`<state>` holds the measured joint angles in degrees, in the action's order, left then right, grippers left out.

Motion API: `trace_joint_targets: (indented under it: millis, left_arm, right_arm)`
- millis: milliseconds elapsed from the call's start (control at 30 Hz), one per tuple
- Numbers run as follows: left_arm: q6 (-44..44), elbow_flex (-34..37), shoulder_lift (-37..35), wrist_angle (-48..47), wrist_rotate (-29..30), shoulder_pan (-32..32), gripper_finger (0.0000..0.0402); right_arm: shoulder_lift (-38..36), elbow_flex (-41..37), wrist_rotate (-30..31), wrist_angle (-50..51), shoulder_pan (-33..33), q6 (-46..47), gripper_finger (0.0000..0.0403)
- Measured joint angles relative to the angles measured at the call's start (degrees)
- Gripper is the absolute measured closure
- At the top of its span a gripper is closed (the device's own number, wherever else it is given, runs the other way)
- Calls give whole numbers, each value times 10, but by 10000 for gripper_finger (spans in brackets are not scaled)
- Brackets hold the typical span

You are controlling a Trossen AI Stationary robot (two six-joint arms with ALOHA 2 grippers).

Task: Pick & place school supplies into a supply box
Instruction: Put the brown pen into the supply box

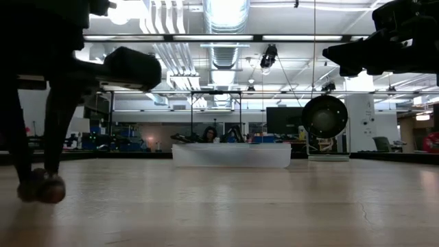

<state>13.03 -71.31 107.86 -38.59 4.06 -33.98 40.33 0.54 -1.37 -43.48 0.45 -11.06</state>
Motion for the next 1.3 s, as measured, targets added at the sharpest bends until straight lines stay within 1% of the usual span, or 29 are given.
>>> trace_joint_targets:
  millis: [200,533,700,800,1200,1300]
  left_arm:
    - [2,-12,-1,-4,27,0,389]
    - [17,-30,-2,-5,103,4,389]
    - [20,-30,-2,-5,168,13,390]
    - [29,-30,-2,-5,189,25,390]
    - [30,-30,-3,-2,310,59,390]
    - [30,-30,-3,2,331,67,390]
  right_arm:
    - [0,0,0,0,0,1,330]
    - [0,0,0,0,0,1,330]
    - [0,0,0,0,0,0,330]
    - [0,0,0,0,0,1,330]
    - [0,0,0,0,0,0,330]
    - [0,0,0,0,0,0,330]
